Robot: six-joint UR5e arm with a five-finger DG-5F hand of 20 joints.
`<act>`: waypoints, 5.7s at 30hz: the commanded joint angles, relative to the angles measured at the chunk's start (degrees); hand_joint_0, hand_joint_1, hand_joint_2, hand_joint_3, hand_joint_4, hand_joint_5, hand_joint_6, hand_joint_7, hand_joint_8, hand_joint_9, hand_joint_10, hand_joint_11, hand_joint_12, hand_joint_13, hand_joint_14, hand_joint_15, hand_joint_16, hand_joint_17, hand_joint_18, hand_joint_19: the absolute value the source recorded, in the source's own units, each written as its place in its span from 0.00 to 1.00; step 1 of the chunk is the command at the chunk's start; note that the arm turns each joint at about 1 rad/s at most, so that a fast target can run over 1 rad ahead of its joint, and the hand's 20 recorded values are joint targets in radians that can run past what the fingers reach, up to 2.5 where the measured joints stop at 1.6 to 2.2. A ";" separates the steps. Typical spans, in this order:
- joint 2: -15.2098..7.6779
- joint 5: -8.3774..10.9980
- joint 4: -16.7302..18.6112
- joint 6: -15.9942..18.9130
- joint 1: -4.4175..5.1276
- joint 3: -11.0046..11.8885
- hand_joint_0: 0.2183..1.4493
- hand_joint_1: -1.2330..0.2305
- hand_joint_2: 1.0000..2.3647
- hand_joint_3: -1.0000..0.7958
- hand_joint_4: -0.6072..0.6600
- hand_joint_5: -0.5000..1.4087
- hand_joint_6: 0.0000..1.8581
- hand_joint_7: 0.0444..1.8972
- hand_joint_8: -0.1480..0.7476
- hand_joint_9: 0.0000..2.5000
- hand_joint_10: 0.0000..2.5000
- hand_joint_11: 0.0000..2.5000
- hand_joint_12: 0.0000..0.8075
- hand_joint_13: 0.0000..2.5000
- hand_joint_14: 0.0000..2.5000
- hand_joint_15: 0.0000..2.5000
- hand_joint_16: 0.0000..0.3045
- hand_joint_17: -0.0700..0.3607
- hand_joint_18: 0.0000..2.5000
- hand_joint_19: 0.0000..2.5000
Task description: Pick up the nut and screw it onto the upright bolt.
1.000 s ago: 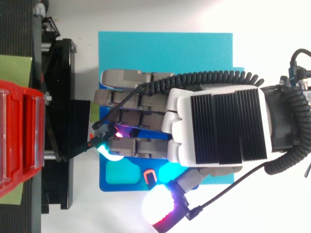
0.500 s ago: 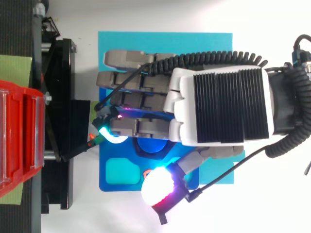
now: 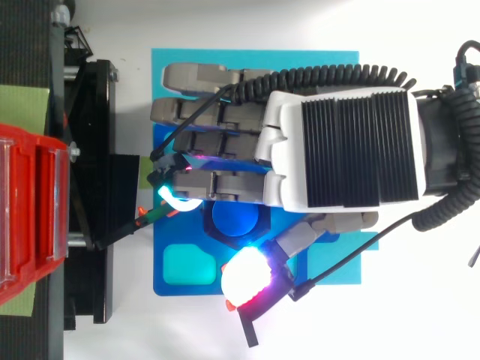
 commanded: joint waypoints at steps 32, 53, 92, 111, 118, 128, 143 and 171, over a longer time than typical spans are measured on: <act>0.03 -1.22 -8.52 -2.55 -2.29 5.89 0.24 0.71 0.00 0.28 0.69 0.22 0.27 0.53 0.48 0.29 0.00 0.00 0.31 0.19 0.00 0.00 0.07 0.28 0.04 0.00; 0.03 -1.04 -12.04 -3.52 -0.71 8.53 0.21 0.80 0.00 0.28 0.67 0.21 0.27 0.39 0.41 0.16 0.00 0.00 0.36 0.00 0.00 0.00 0.12 0.35 0.00 0.00; 0.03 -0.69 -11.16 -1.58 -0.09 5.36 0.23 0.78 0.00 0.28 0.68 0.22 0.27 0.52 0.43 0.18 0.00 0.00 0.35 0.02 0.00 0.00 0.11 0.34 0.00 0.00; 0.03 -0.87 -11.34 -2.20 -1.50 5.27 0.24 0.74 0.00 0.28 0.64 0.24 0.27 0.65 0.45 0.20 0.00 0.00 0.33 0.06 0.00 0.00 0.10 0.32 0.00 0.00; 0.03 -0.95 -11.34 -3.69 -2.38 5.36 0.24 0.73 0.00 0.28 0.63 0.25 0.27 0.70 0.46 0.24 0.00 0.00 0.32 0.09 0.00 0.00 0.09 0.31 0.00 0.00; 0.03 -0.95 -11.42 -4.05 -2.99 5.36 0.25 0.71 0.00 0.28 0.61 0.27 0.28 0.73 0.46 0.28 0.00 0.00 0.30 0.13 0.00 0.00 0.08 0.28 0.00 0.00; 0.03 -1.22 -11.25 -4.31 -2.82 8.70 0.22 0.77 0.00 0.28 0.65 0.19 0.27 0.35 0.41 0.19 0.00 0.00 0.36 0.03 0.00 0.00 0.11 0.34 0.00 0.00; 0.03 0.10 -13.53 -3.17 0.35 7.91 0.23 0.77 0.00 0.28 0.68 0.21 0.27 0.43 0.43 0.20 0.00 0.00 0.36 0.04 0.00 0.00 0.11 0.34 0.00 0.00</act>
